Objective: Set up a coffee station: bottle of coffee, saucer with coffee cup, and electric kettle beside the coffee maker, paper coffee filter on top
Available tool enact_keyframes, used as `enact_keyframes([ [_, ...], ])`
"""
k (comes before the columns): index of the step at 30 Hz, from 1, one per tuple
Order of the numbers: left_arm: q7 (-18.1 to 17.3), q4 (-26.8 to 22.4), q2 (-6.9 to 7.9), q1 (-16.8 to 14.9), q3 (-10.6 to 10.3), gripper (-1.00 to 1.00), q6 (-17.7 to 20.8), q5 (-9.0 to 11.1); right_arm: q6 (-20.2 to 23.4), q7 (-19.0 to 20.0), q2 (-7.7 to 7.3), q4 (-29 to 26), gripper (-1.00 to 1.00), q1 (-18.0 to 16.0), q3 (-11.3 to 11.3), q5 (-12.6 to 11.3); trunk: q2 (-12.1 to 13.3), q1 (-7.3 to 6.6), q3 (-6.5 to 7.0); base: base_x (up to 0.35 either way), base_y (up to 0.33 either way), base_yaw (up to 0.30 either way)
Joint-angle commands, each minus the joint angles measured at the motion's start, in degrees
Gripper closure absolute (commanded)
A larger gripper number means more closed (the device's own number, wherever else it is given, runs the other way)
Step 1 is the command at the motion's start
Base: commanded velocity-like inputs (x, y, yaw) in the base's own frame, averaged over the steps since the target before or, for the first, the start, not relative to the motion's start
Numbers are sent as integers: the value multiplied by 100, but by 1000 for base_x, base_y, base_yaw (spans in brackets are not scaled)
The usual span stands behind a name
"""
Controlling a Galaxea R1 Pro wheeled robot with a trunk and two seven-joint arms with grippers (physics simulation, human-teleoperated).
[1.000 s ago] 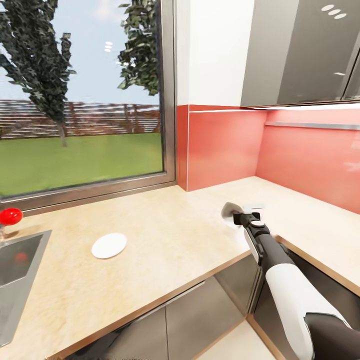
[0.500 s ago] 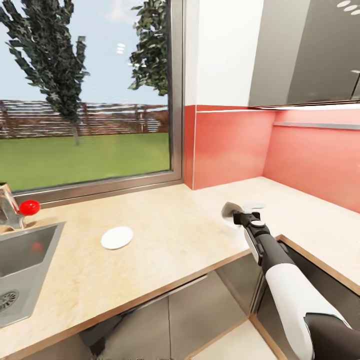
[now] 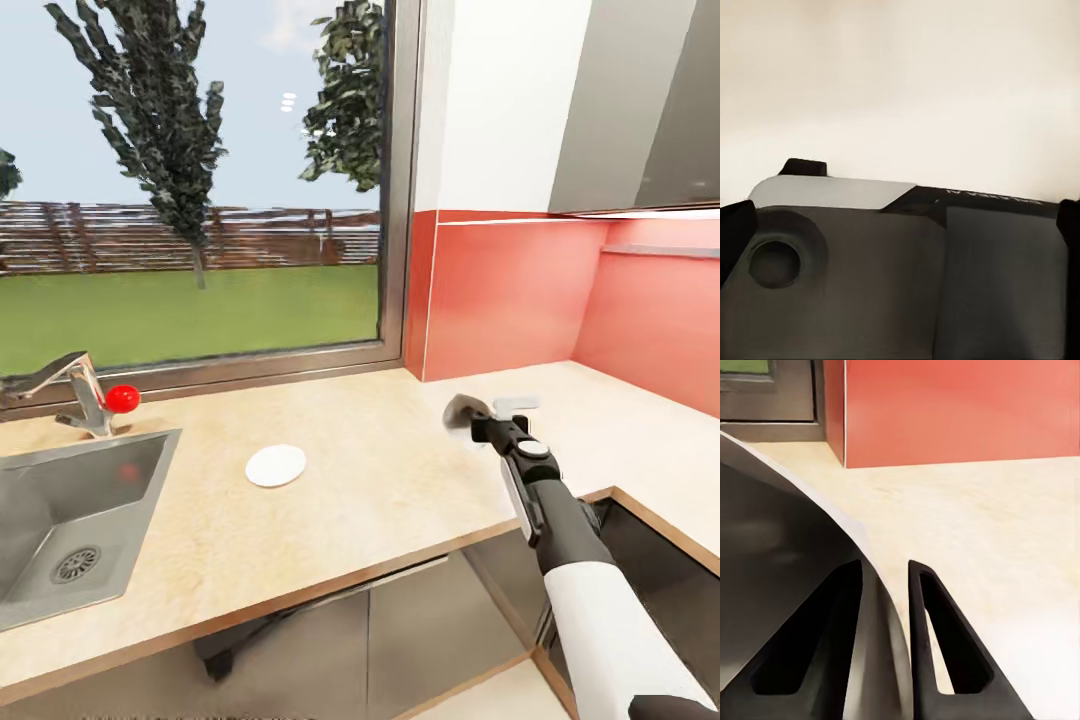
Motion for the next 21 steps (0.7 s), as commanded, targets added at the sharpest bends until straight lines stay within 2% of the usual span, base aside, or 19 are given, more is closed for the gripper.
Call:
enact_keyframes([
  [1, -11, -2, 70, 2, 225, -100, -64, 37, 62, 8, 0, -69, 100, 32, 2, 38, -3, 0, -5, 0, 0, 273],
  [2, -26, 11, 157, 2, 456, -100, -181, 34, 70, 7, 0, -88, 100, 43, 2, 38, -3, 0, -5, 0, 0, 273],
  [7, -48, 79, 372, 2, 803, -100, -285, 36, 78, 10, 0, -104, 100, 53, 2, 37, -3, 0, -5, 0, 0, 273],
  [14, -53, 190, 456, 2, 1257, -100, -303, 32, 79, 10, 0, -107, 100, 55, 2, 37, -3, 0, -5, 0, -3, 266],
  [16, -54, 200, 464, 2, 1333, -100, -304, 29, 79, 11, 0, -107, 100, 55, 2, 37, -3, 0, -5, 0, -153, 125],
  [21, -54, 203, 466, 2, 1354, -100, -305, 28, 79, 9, 0, -107, 100, 58, 2, 37, -3, 0, -5, 0, -102, 198],
])
